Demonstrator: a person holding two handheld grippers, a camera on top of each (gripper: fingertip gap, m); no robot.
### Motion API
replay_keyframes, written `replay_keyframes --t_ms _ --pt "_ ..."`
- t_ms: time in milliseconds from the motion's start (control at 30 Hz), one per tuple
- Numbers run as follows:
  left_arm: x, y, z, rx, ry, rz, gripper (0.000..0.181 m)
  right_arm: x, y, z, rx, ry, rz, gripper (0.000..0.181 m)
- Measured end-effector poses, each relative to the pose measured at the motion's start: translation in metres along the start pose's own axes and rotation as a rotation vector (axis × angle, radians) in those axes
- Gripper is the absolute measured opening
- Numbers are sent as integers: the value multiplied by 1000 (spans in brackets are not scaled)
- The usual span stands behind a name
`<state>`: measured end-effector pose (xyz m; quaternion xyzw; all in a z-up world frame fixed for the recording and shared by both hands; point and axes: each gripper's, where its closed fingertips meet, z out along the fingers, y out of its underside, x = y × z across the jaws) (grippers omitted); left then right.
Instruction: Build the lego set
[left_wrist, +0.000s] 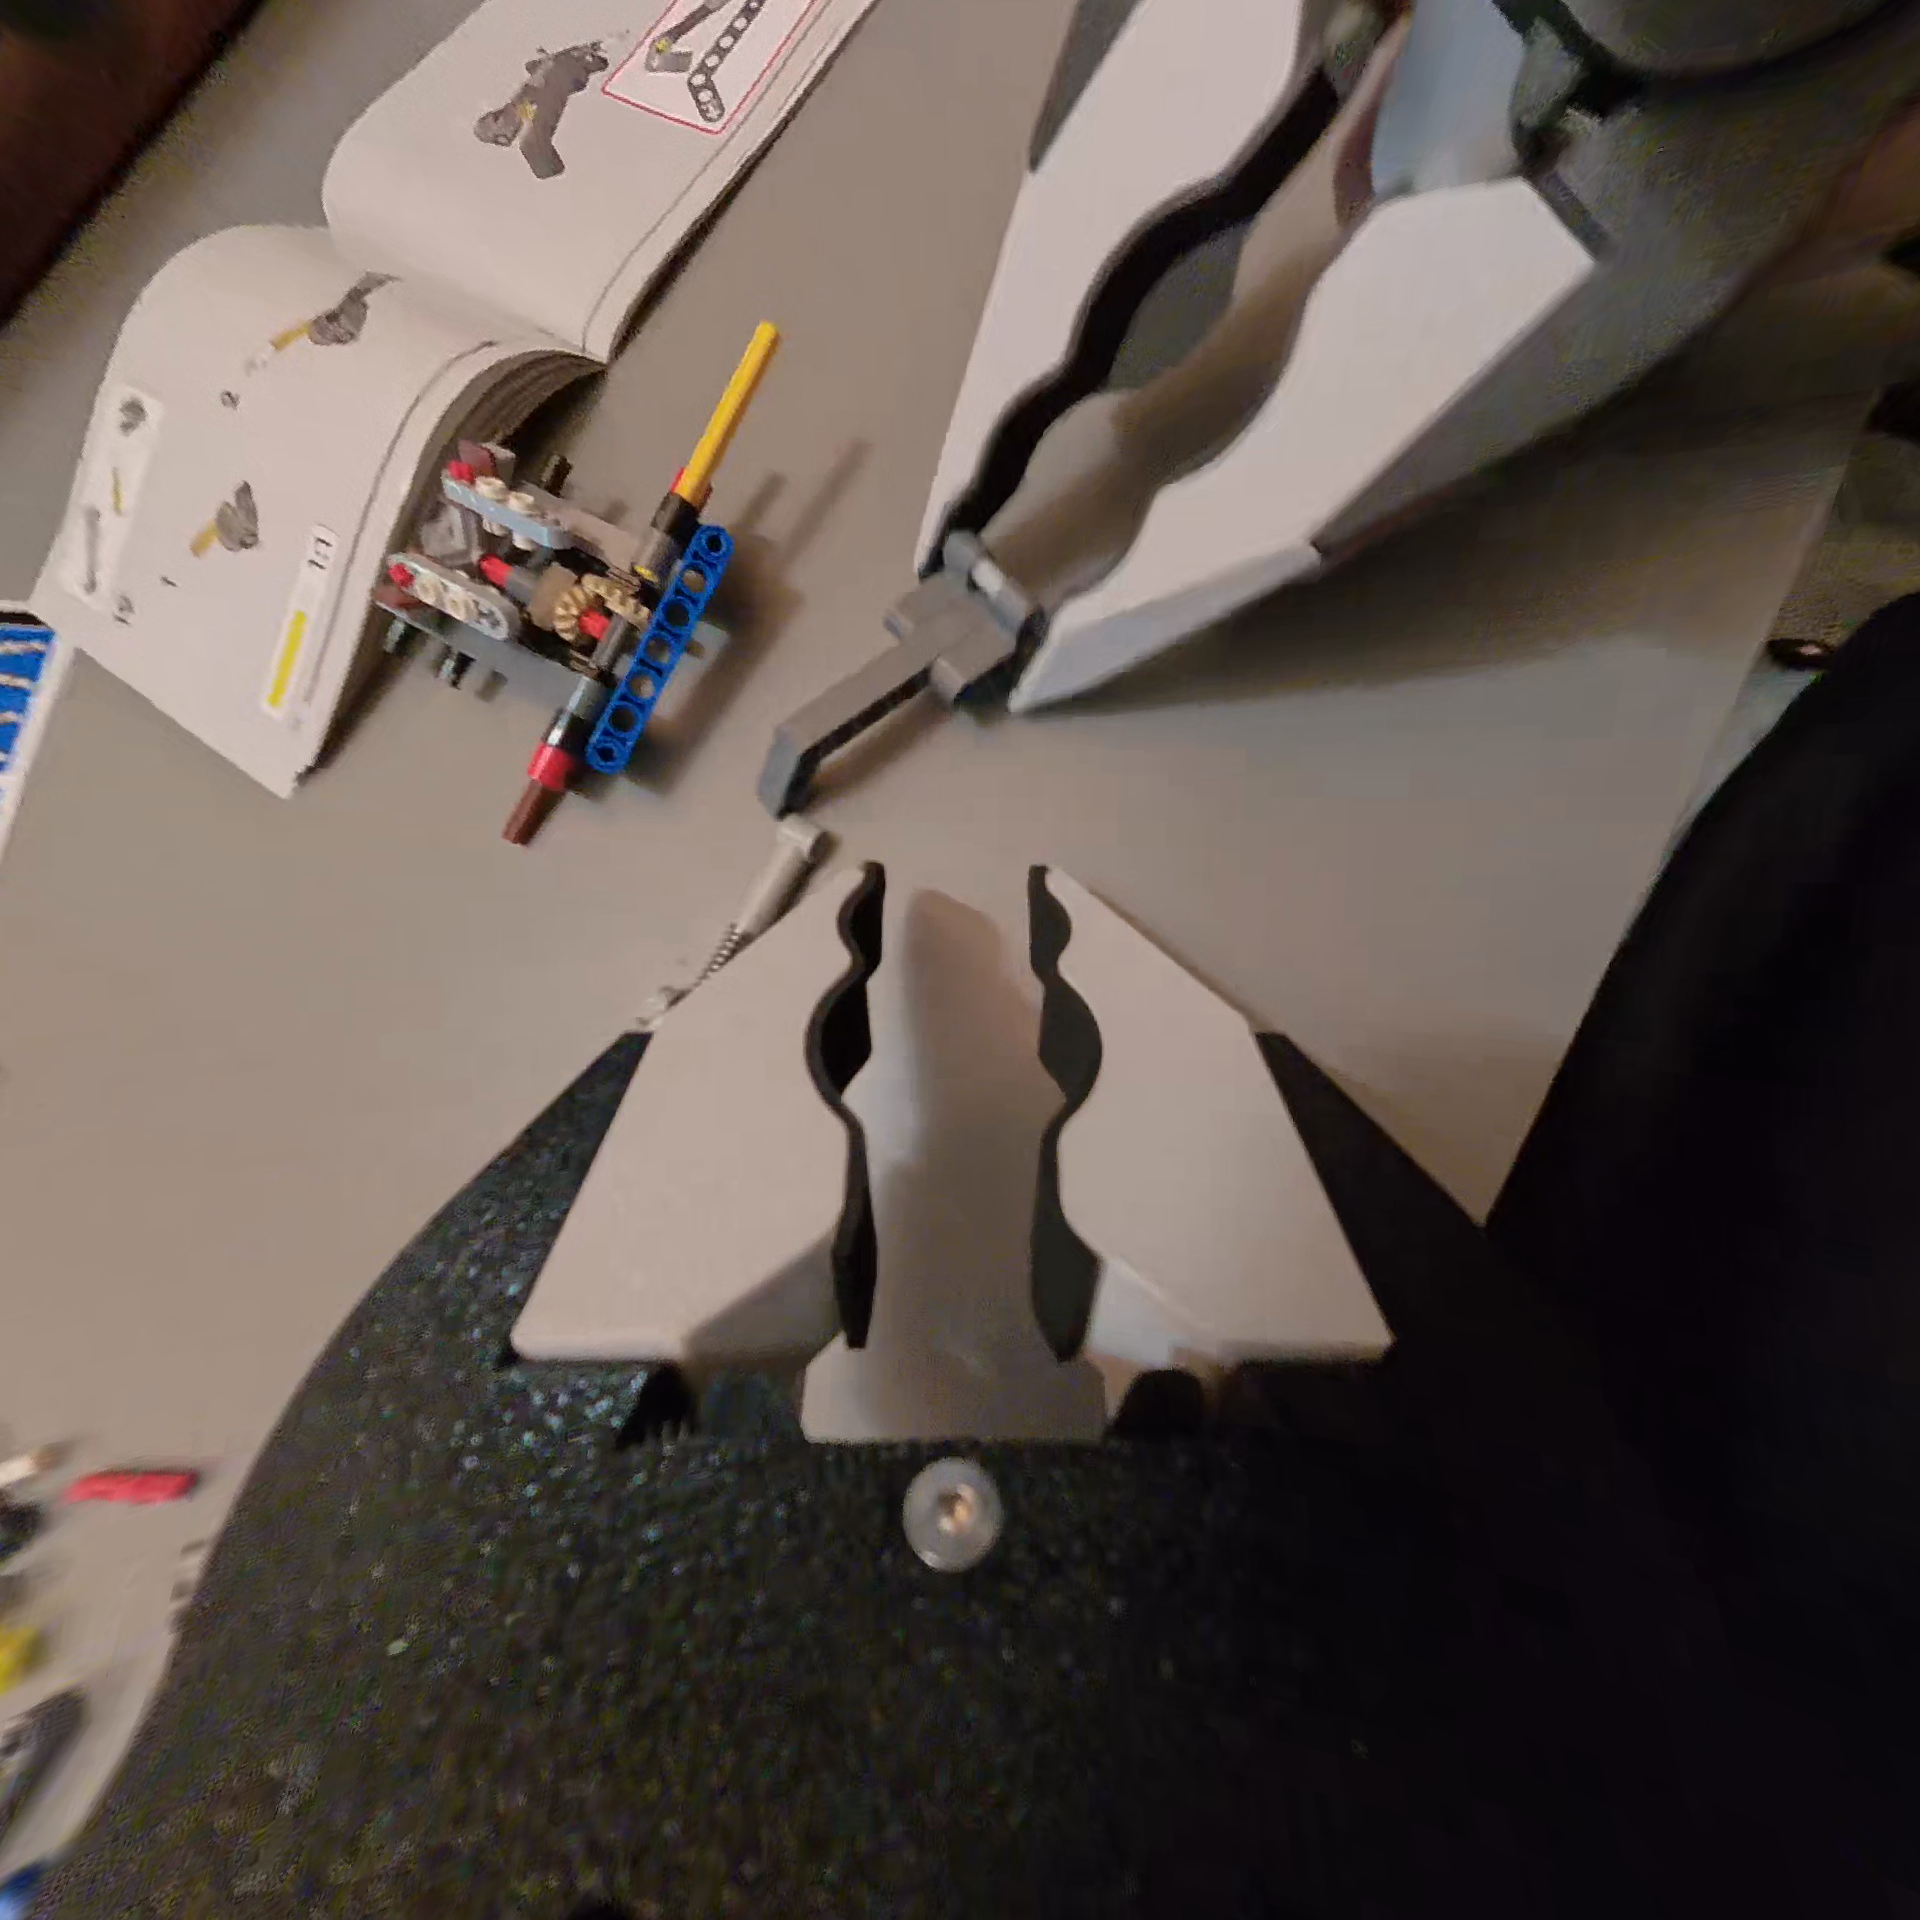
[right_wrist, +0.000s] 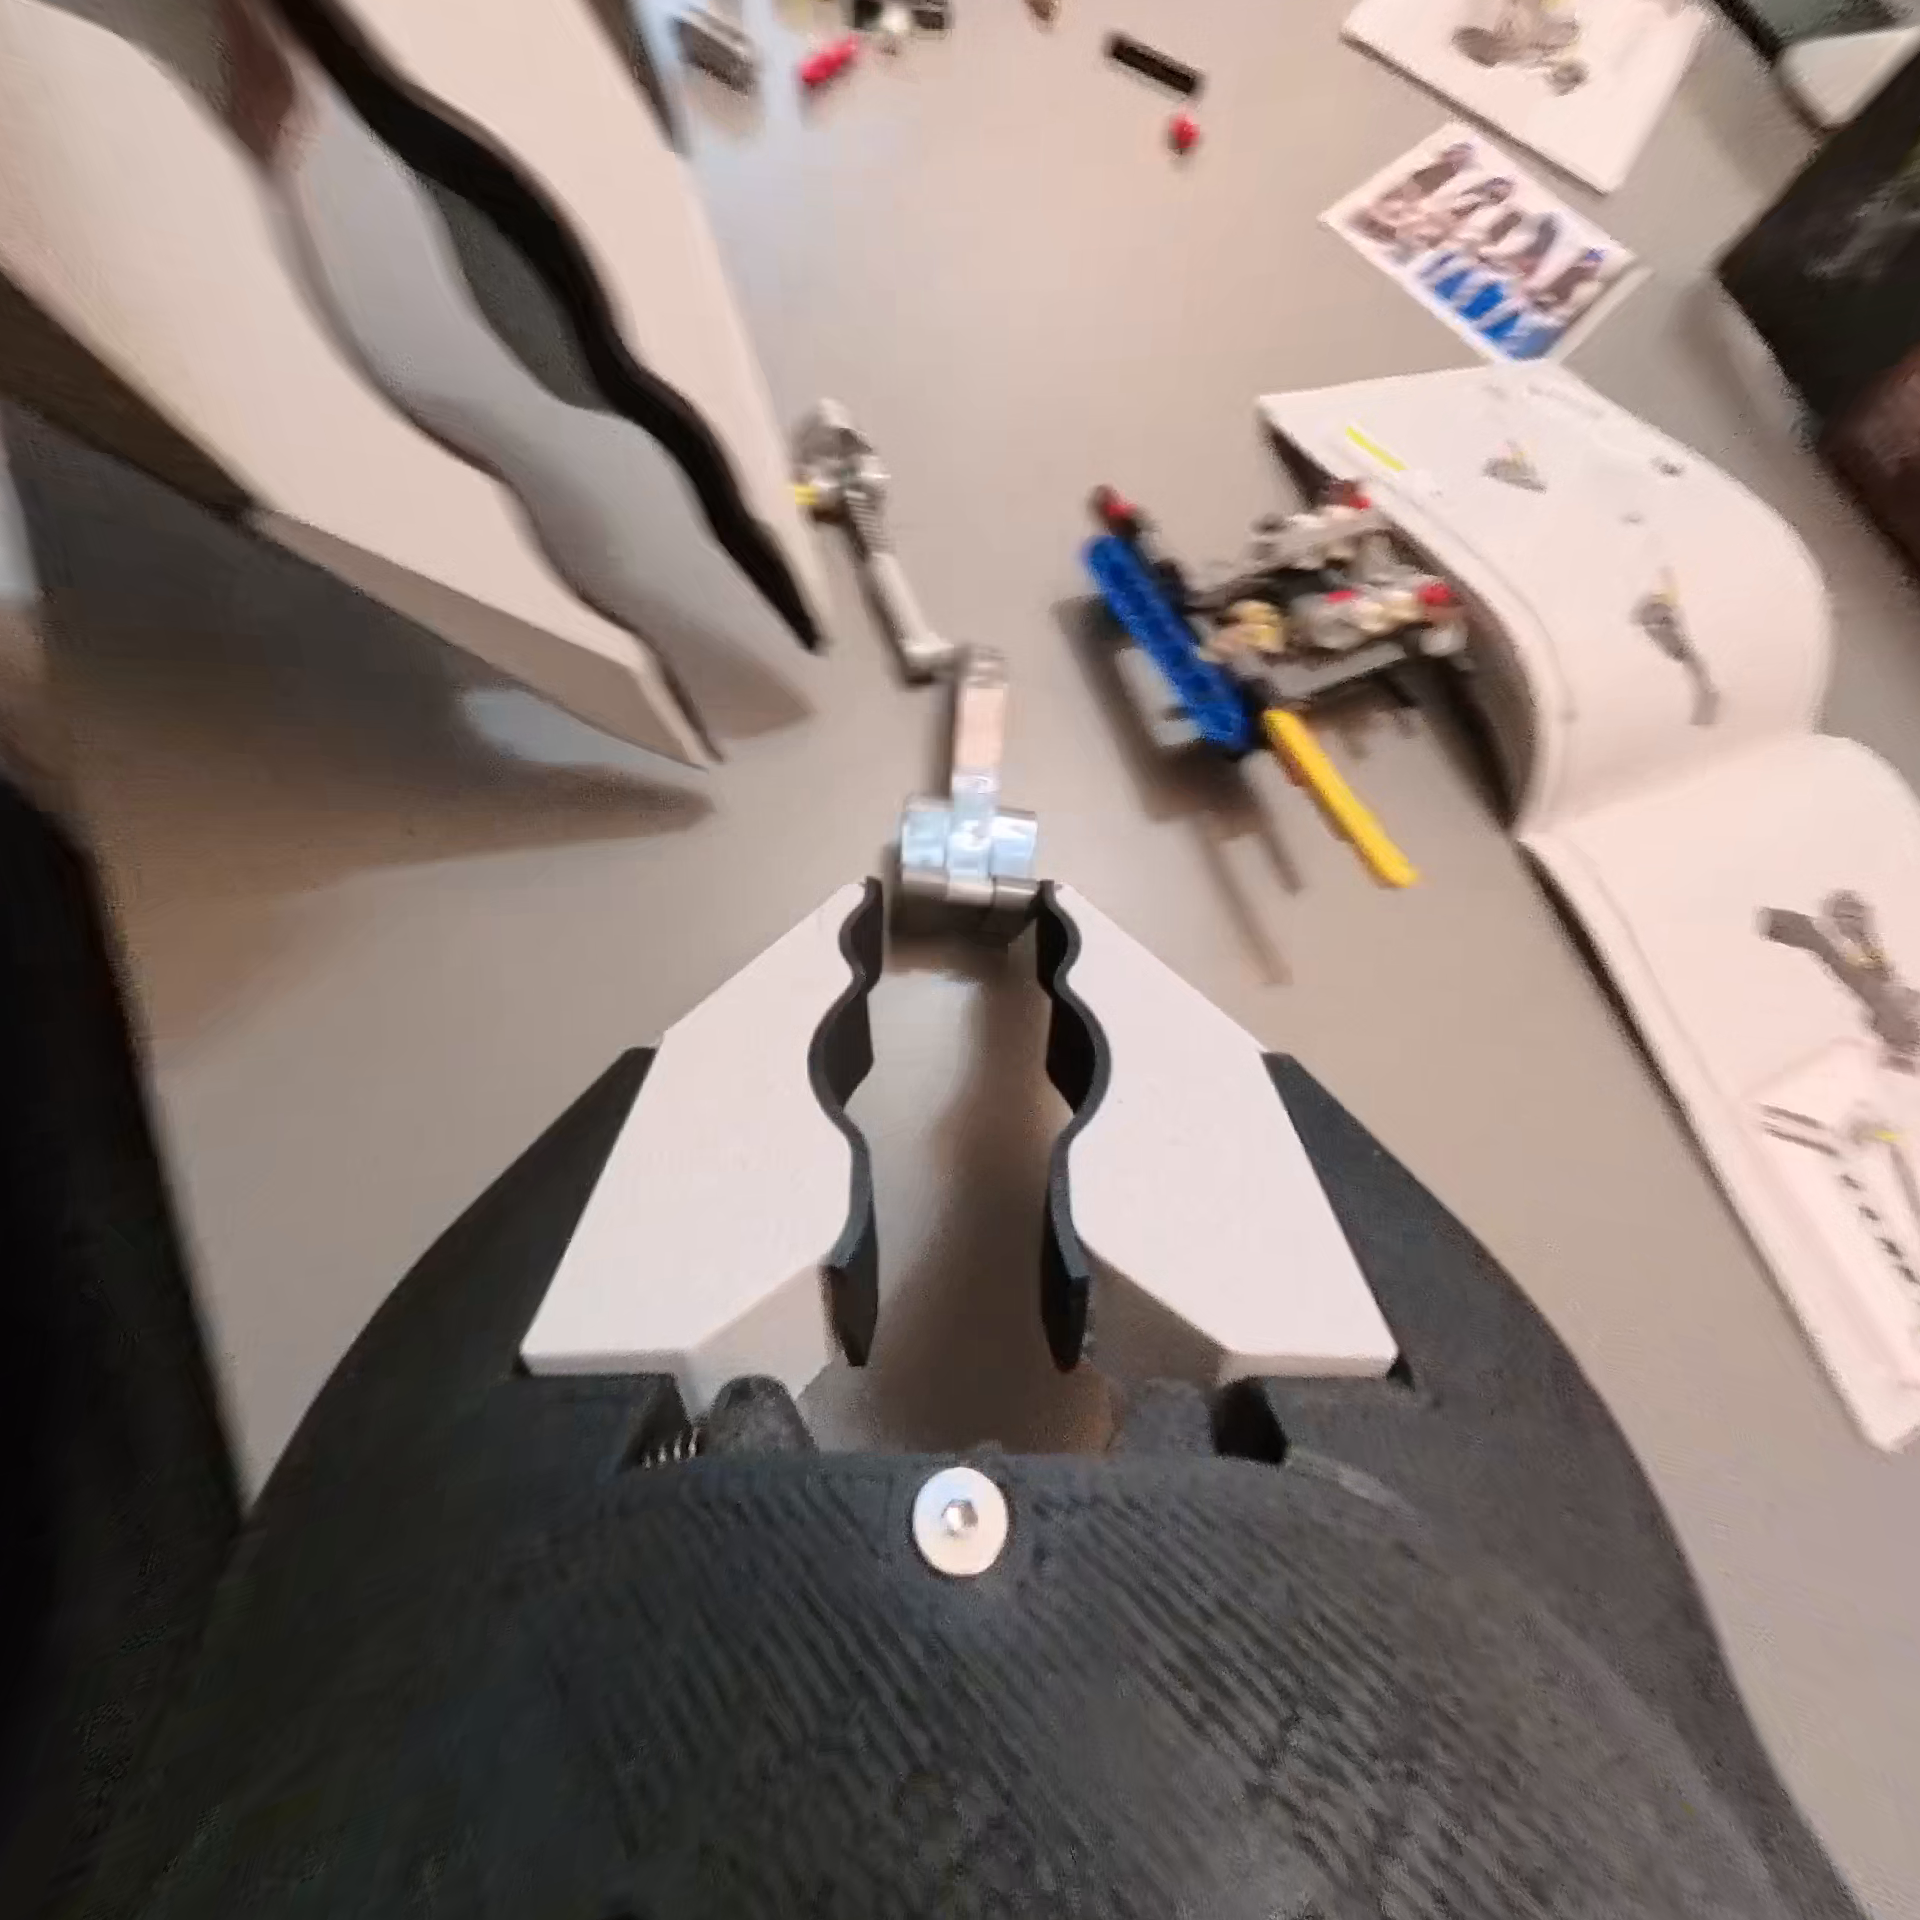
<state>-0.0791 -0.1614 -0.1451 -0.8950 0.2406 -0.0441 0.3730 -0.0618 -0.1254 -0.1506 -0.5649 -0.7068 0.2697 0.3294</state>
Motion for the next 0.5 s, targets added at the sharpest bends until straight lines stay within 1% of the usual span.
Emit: replay_keyframes --t_ms 67,100,133,233,333,367,433,500 --pt "2 1 7 6 39 -15 25 -28 -5 -1 10 -89 -22 32" --pt "2 1 10 12 58 -2 25 -37 -6 -2 15 -109 -54 36" --pt "2 1 13 20 77 15 25 -38 -7 -3 21 -93 -83 41" --pt "1 -3 16 54 109 61 21 -35 -3 -9 10 -97 -155 40" --pt "-3 1 13 55 135 79 22 -16 -1 -13 26 -63 -188 36" --pt "-5 2 10 55 133 91 23 -13 -2 -13 42 -71 -192 34" --pt "-9 3 4 64 125 116 23 -15 -2 -13 61 -137 -219 33" --pt "-5 0 -2 80 138 133 22 -17 -7 -13 101 -176 -281 26"
